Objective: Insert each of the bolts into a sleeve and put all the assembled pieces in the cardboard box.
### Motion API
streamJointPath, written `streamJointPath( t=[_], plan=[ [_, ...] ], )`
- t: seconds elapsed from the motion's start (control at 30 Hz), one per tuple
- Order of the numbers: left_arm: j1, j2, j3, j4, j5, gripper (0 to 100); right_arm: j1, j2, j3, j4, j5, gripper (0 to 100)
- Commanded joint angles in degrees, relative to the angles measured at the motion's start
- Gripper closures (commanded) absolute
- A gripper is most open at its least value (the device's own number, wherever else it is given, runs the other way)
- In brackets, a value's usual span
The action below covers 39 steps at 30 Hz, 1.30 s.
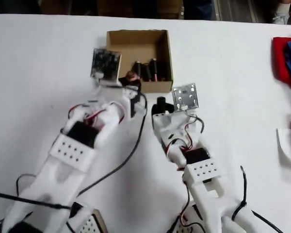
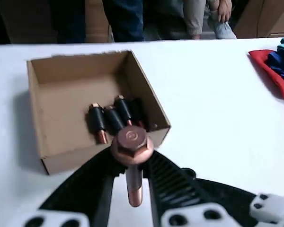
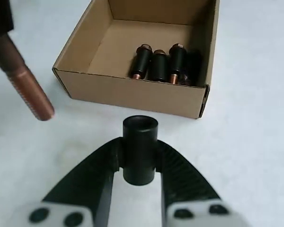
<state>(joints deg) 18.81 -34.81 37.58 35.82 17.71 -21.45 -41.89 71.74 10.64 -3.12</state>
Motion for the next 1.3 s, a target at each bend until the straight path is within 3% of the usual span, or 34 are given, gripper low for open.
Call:
streamJointPath(
  t=[0.0, 0.17, 0.33, 0.47, 1.0, 1.17, 1.27],
  plan=[
    [2.9, 2.3, -12.4, 9.1, 5.2, 97, -0.7, 0.2, -0.6, -1.5, -0.3, 97.8],
    [6.0, 2.9, -16.3, 8.2, 5.8, 97, -0.7, 0.2, 1.5, -8.3, -0.2, 97.8],
    [6.2, 2.9, -15.2, 6.3, 5.9, 97, -0.7, 0.2, 10.3, -27.7, -0.3, 97.8],
    [6.1, 2.9, -14.9, 6.2, 5.9, 97, -0.7, 0.2, 13.8, -35.7, -0.3, 97.8],
    [4.0, 3.1, -14.7, 1.1, 5.3, 97, -5.8, 0.1, 15.6, -36.8, 0.4, 97.8],
    [4.1, 5.5, -13.6, 1.1, -3.3, 97, -5.8, -3.7, 16.9, -36.8, 4.5, 97.8],
    [4.4, 6.9, -14.2, 0.3, -4.0, 97, -5.8, -8.3, 18.9, -36.6, 4.6, 97.8]
  ],
)
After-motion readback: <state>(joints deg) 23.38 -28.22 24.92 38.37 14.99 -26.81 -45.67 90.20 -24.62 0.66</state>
